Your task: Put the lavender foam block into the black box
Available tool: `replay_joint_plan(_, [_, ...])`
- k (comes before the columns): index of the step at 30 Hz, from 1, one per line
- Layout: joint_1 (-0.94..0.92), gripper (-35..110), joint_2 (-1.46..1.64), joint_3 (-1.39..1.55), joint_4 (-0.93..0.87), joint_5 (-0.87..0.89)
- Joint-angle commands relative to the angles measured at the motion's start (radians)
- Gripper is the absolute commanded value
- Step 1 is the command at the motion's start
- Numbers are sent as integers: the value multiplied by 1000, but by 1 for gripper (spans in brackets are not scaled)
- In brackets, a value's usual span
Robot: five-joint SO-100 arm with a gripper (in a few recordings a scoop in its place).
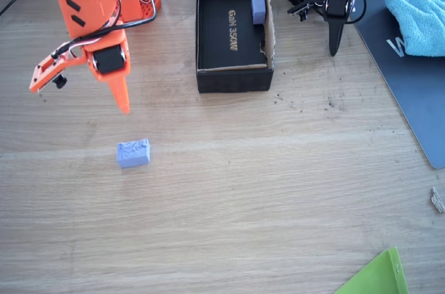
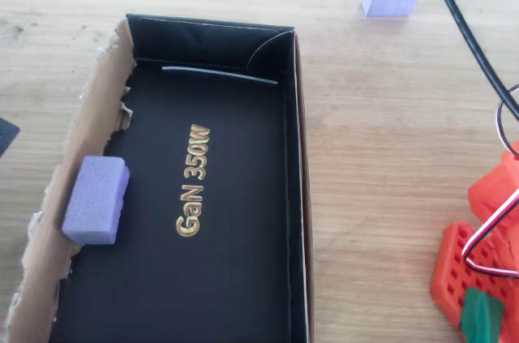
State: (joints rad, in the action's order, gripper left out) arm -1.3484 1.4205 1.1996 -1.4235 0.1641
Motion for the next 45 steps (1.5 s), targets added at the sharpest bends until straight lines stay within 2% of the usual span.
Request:
replay_joint_plan(1, [-14, 19, 17, -32, 14, -9])
replay_joint_plan(21, [-31, 27, -8, -29, -6, 17])
replay_joint_plan(37, [-31, 24, -63, -41, -109, 91])
replay_joint_plan(45, [-23, 24, -91, -44, -80, 78])
